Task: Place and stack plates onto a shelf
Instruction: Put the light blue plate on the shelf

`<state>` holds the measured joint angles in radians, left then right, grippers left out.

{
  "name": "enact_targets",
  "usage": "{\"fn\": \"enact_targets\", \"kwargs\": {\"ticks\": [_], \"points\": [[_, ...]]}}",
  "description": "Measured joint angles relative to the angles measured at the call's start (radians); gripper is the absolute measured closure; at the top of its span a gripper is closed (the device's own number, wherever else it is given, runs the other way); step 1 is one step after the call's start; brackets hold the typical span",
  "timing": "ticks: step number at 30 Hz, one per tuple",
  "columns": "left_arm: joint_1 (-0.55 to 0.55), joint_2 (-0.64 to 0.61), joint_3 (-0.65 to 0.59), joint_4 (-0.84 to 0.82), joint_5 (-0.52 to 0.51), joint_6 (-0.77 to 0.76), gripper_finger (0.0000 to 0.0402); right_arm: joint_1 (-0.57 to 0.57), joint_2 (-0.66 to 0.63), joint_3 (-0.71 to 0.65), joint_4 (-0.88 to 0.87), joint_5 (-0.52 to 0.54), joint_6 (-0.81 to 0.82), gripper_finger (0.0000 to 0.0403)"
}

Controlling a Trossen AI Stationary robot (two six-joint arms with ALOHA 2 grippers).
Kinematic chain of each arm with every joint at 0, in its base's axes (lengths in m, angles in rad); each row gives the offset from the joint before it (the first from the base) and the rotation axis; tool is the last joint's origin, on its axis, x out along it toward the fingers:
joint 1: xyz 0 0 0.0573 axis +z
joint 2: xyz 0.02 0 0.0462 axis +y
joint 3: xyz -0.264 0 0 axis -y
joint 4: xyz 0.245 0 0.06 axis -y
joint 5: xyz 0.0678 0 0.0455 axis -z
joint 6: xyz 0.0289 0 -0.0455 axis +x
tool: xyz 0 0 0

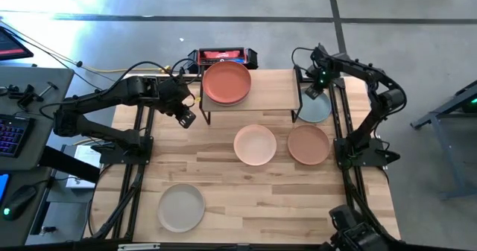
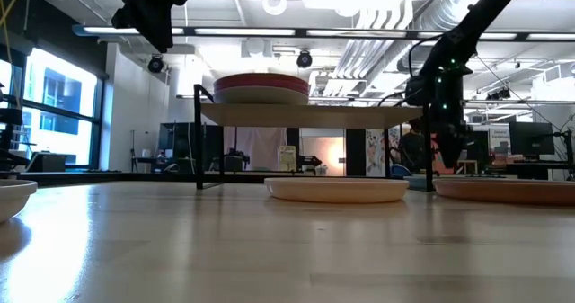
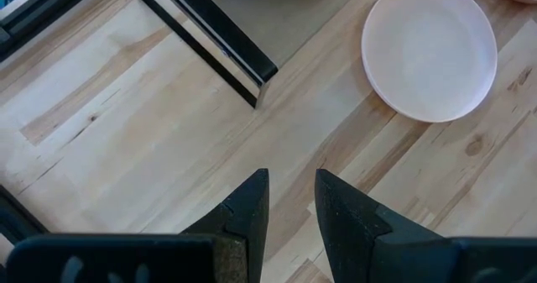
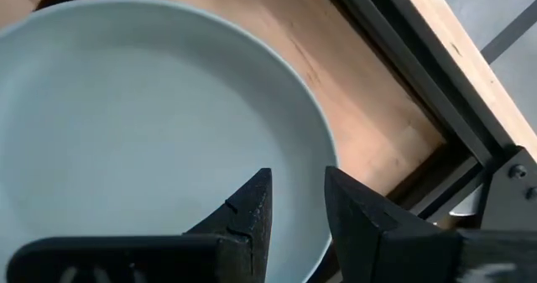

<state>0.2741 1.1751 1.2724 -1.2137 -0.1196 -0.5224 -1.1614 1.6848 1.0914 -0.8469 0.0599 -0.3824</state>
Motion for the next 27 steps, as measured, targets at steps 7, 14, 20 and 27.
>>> {"fn": "enact_targets", "kwargs": {"ticks": [7,14,20,27], "points": [[0.000,0.000,0.000,0.000,0.000,0.000,0.0314,0.000,0.000,-0.040,0.078,0.022,0.011,0.0311],[0.000,0.000,0.000,0.000,0.000,0.000,0.0314,0.001,0.007,-0.042,0.104,0.040,0.022,0.0311],[0.000,0.000,0.000,0.000,0.001,-0.019,0.0314,0.006,0.063,-0.042,0.108,0.063,0.025,0.0311],[0.000,0.000,0.000,0.000,0.001,-0.024,0.0314,0.019,0.080,-0.043,0.108,0.098,0.027,0.0311]]}}
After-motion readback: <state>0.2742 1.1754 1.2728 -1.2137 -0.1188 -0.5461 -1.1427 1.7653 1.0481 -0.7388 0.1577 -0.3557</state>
